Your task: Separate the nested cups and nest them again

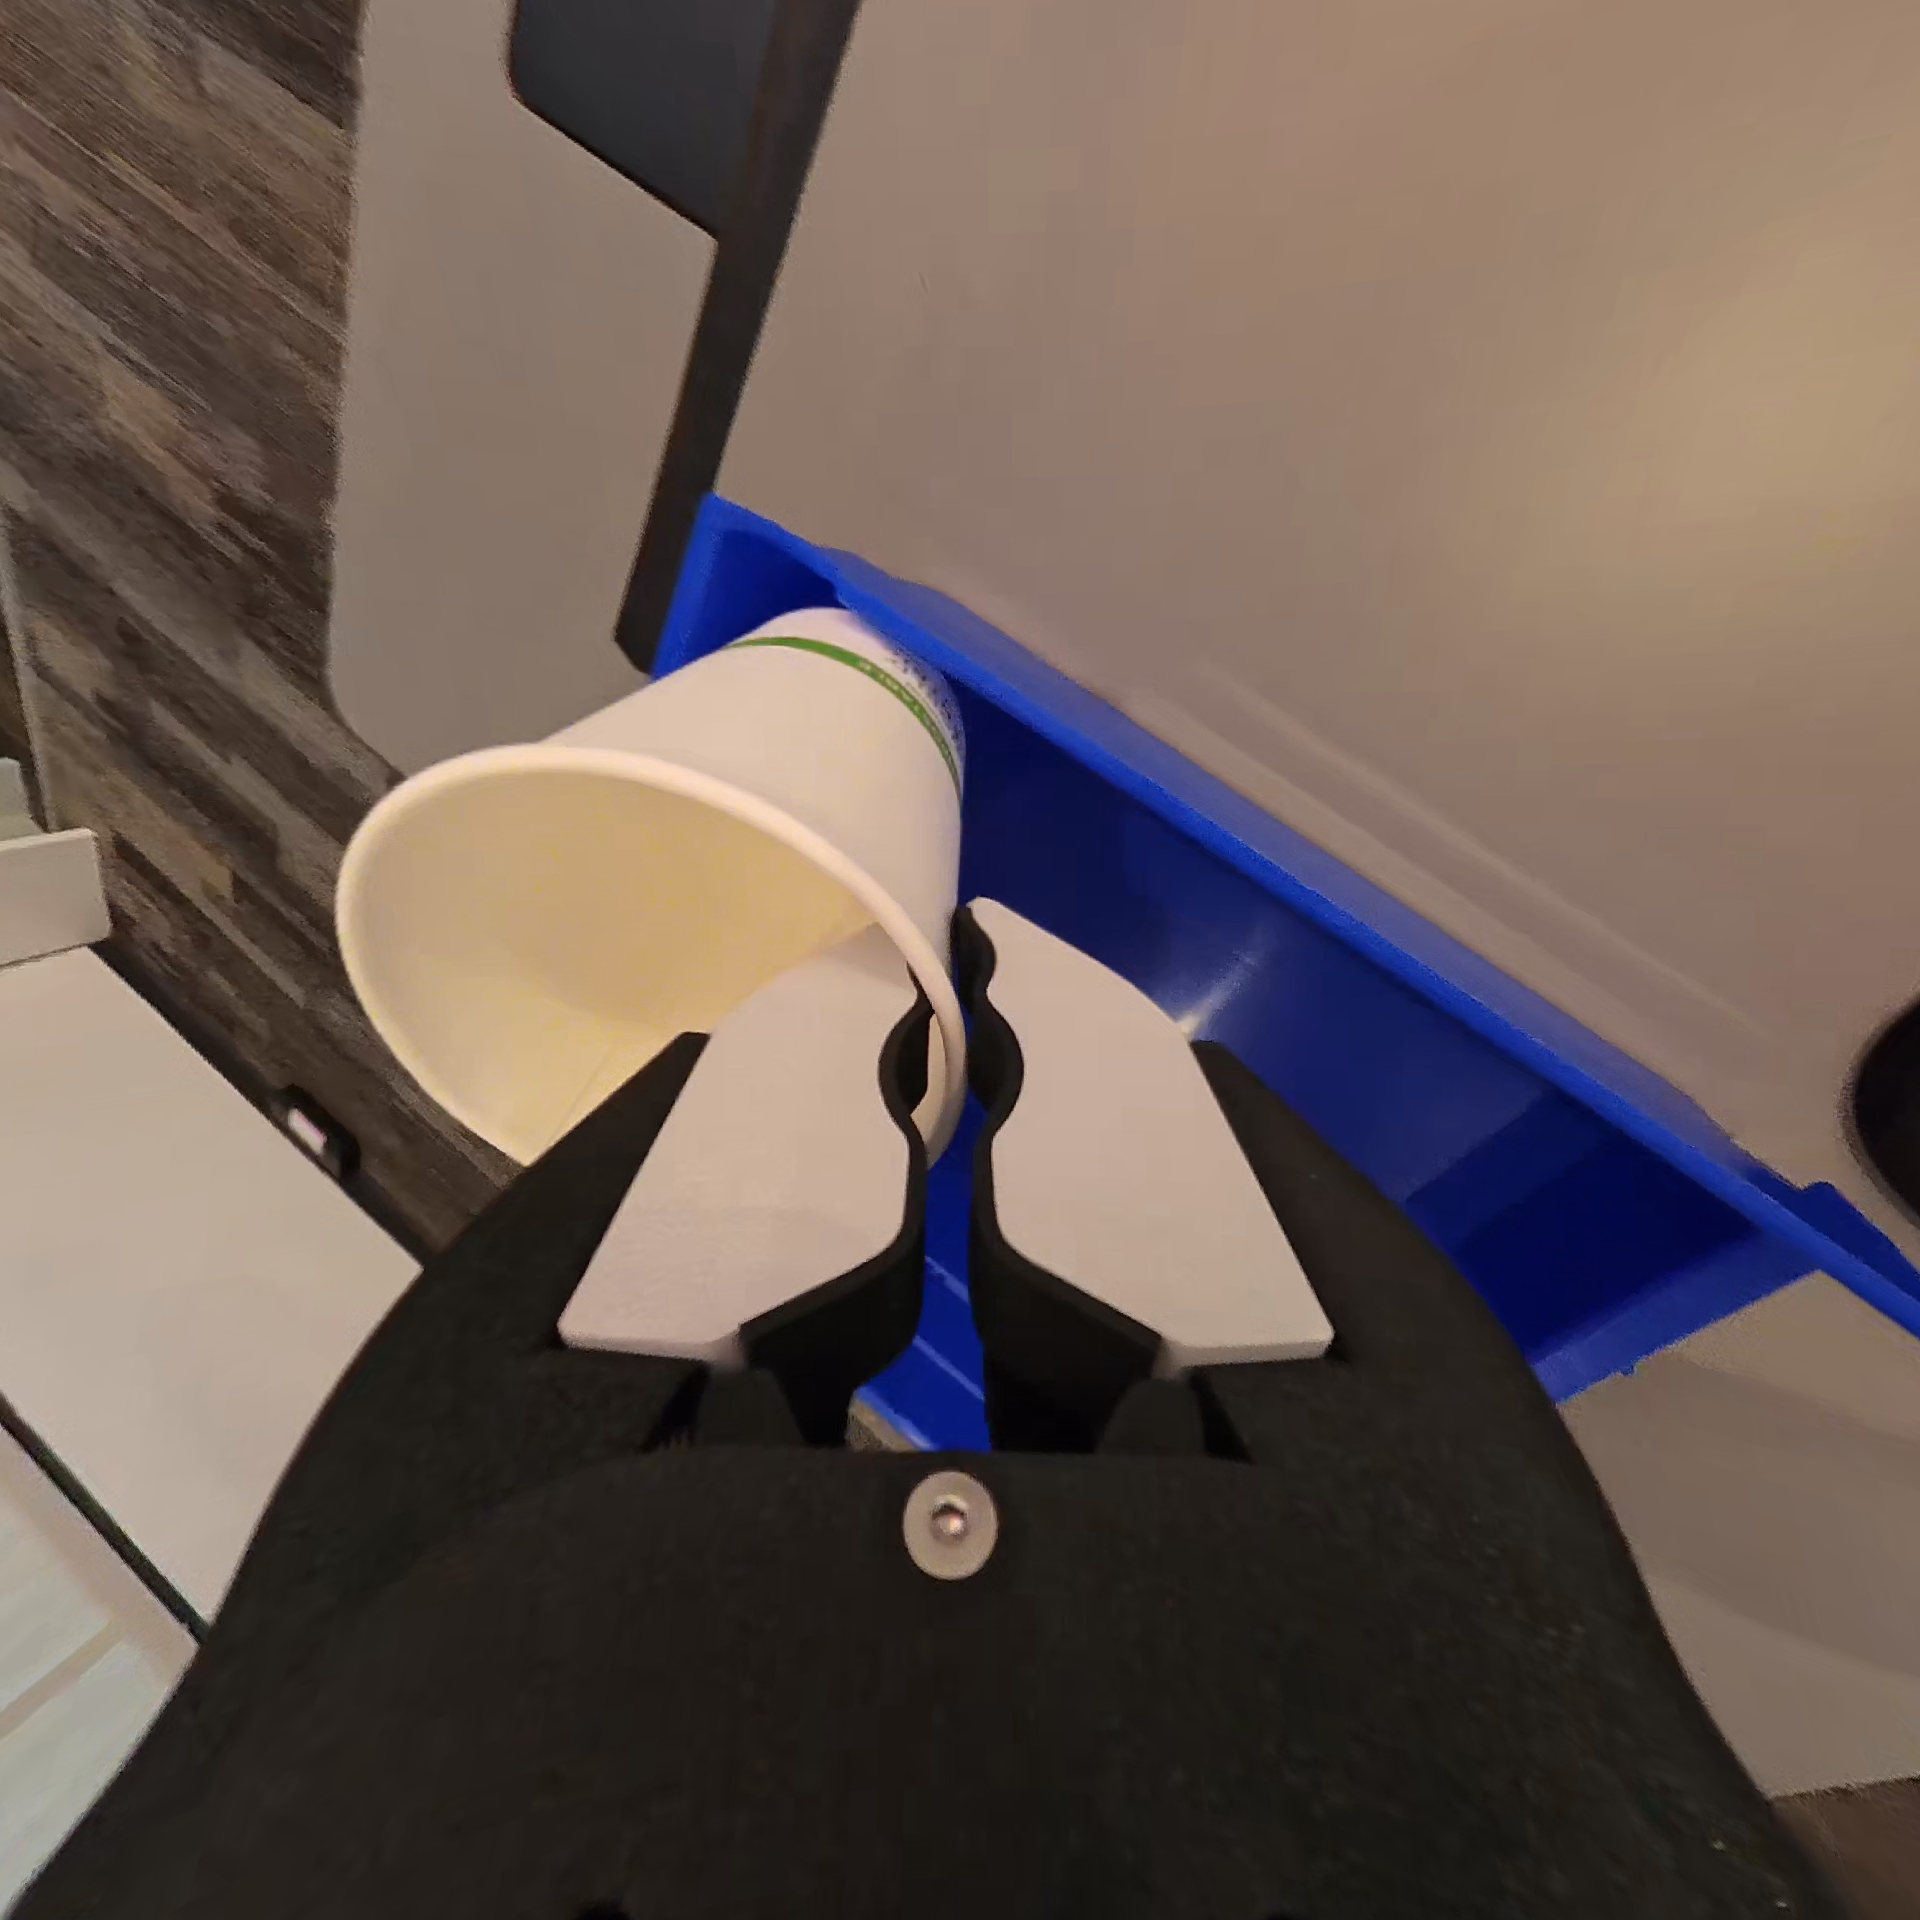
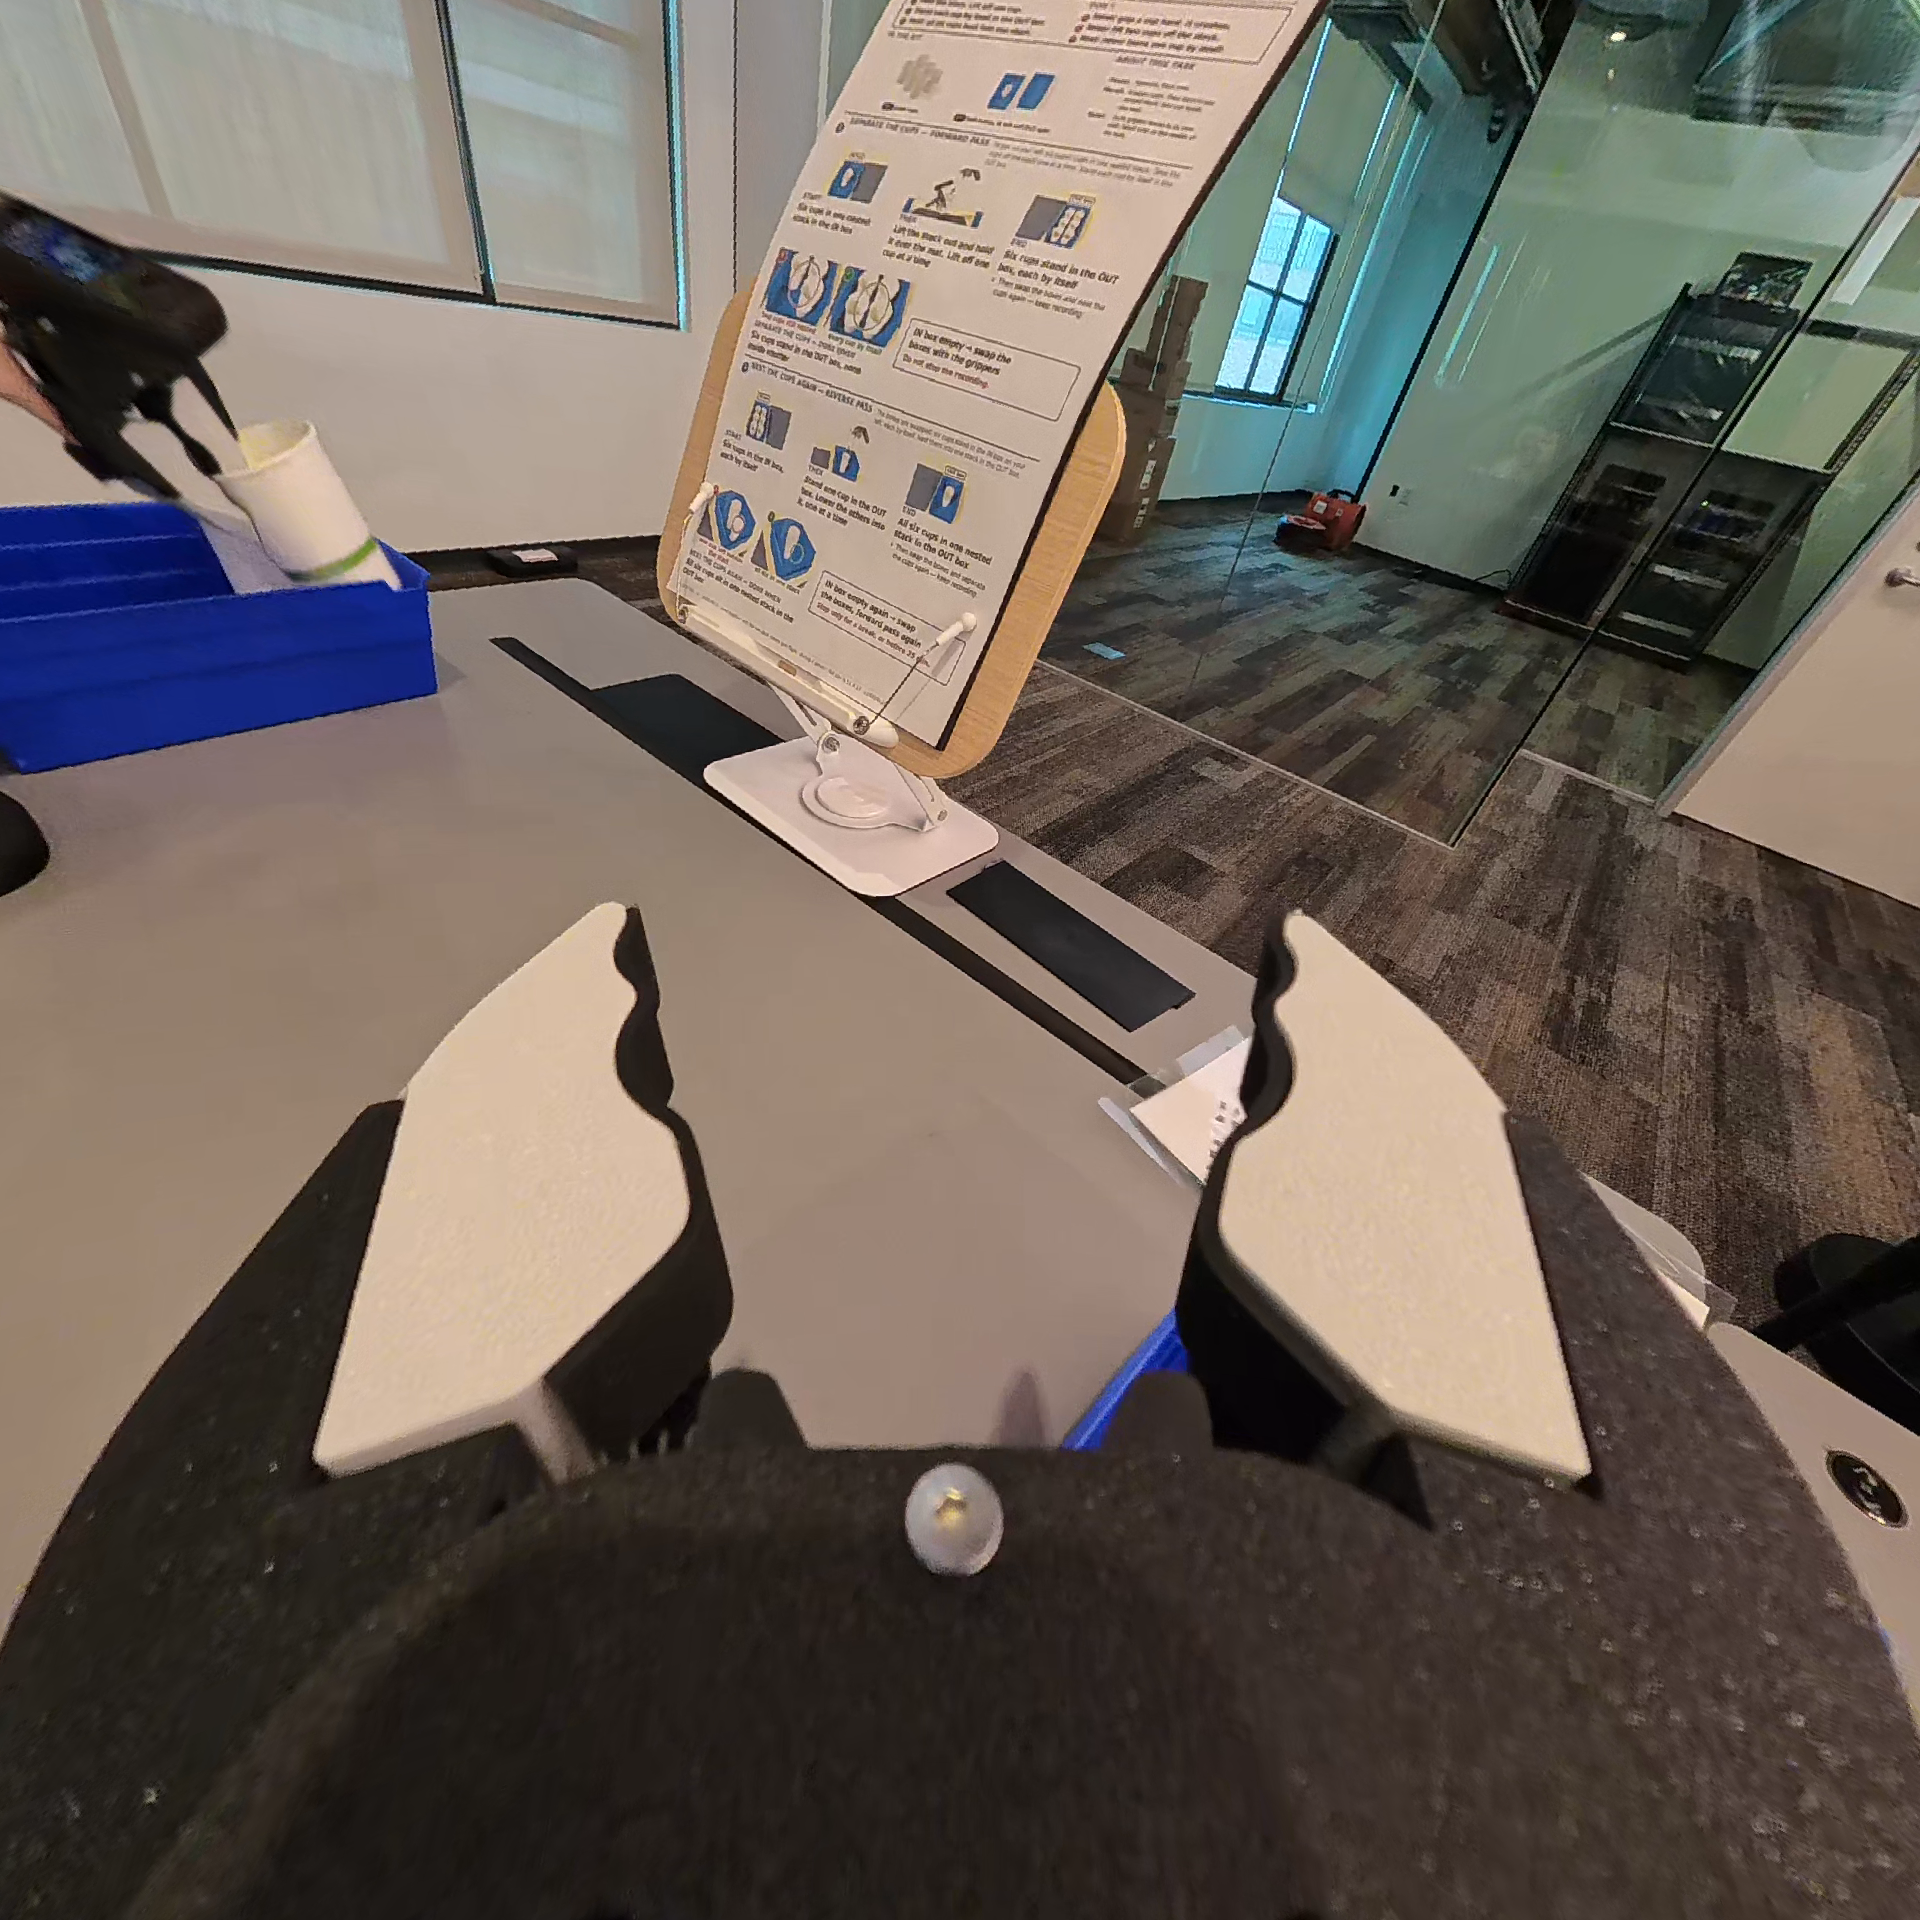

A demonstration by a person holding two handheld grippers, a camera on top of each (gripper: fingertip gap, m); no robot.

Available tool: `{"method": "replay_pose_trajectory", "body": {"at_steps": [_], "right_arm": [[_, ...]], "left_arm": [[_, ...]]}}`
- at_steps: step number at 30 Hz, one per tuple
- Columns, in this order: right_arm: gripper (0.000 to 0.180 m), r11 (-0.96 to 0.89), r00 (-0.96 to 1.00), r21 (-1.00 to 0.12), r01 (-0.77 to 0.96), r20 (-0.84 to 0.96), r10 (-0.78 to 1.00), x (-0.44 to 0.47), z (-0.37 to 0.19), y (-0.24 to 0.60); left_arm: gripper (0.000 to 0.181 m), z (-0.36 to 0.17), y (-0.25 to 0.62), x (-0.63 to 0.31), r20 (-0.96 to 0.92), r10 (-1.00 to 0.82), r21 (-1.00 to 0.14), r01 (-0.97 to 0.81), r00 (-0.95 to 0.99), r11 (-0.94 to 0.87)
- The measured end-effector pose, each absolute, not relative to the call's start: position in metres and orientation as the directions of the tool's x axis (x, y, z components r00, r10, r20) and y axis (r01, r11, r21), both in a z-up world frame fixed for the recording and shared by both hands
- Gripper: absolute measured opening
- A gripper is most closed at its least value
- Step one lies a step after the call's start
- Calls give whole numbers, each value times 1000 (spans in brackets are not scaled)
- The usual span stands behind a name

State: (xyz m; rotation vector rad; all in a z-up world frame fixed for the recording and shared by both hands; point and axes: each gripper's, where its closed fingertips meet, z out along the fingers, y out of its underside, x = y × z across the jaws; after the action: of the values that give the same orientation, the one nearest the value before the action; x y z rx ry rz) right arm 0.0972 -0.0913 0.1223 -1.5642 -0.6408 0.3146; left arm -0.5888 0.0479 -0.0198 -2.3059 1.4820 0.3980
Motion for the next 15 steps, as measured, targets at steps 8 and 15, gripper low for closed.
{"method": "replay_pose_trajectory", "body": {"at_steps": [8,15], "right_arm": [[107,38,744,-966,255,222,631,60,127,-85],[81,125,484,-973,192,205,851,-49,141,-92]], "left_arm": [[1,76,24,-543,-554,-781,-205,-956,290,-210],[1,91,-67,-386,-441,-897,-317,-928,-38,195]]}}
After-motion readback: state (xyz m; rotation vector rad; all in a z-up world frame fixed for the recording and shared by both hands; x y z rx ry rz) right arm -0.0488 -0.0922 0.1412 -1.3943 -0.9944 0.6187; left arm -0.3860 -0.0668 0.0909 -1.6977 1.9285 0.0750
